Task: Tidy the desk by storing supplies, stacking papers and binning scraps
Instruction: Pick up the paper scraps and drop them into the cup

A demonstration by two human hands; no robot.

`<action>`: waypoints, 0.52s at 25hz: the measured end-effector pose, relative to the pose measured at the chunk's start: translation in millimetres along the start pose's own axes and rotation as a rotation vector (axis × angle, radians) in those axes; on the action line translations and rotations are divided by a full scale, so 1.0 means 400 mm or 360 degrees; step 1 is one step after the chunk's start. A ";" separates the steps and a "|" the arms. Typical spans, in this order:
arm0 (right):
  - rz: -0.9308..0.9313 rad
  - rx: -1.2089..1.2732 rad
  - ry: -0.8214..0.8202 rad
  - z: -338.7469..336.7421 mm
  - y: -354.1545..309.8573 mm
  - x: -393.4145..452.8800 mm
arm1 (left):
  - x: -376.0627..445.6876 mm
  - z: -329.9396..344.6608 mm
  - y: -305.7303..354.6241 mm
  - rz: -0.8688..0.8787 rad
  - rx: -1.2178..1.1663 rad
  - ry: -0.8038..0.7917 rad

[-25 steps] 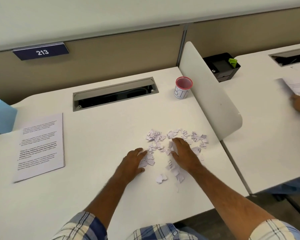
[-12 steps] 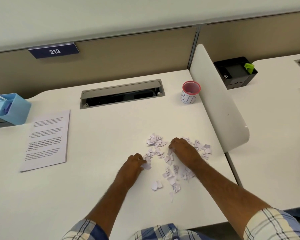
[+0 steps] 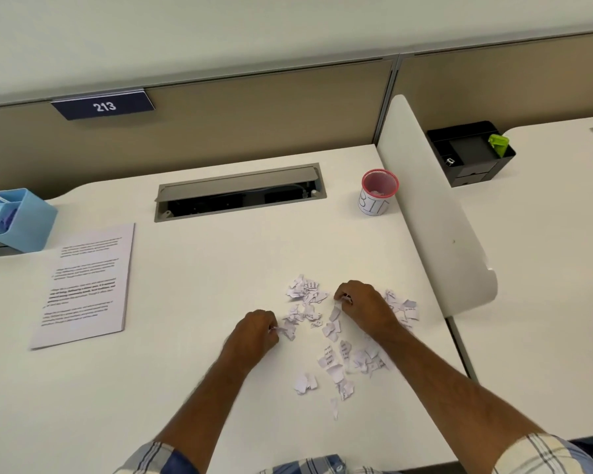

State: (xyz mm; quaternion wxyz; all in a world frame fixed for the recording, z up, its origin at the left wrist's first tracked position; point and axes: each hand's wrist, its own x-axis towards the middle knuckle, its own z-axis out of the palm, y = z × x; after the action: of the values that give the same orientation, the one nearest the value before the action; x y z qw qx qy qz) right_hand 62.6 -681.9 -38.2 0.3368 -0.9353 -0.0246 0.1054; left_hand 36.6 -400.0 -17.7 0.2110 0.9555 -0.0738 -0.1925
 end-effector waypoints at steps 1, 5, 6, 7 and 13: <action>0.0065 0.0106 0.0007 -0.012 -0.009 0.001 | 0.007 -0.013 0.003 -0.0050 -0.0034 0.0011; 0.0212 0.0416 0.0101 -0.067 -0.026 0.002 | 0.029 -0.066 0.010 -0.0128 -0.0278 0.0123; 0.0248 0.0471 0.0137 -0.080 -0.028 0.004 | 0.037 -0.085 0.021 -0.0139 -0.0329 0.0152; 0.0280 0.0527 0.0173 -0.095 -0.029 0.008 | 0.047 -0.104 0.035 -0.0140 -0.0365 0.0173; 0.0268 0.0808 0.0394 -0.207 -0.026 0.092 | 0.195 -0.195 0.199 0.0059 -0.0436 0.0083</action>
State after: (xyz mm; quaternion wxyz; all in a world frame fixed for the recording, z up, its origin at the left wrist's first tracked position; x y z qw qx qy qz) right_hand 116.6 -721.4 24.0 0.5504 -0.8257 0.1216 0.0209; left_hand 134.2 -459.8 55.6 0.3447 0.9209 -0.0591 -0.1718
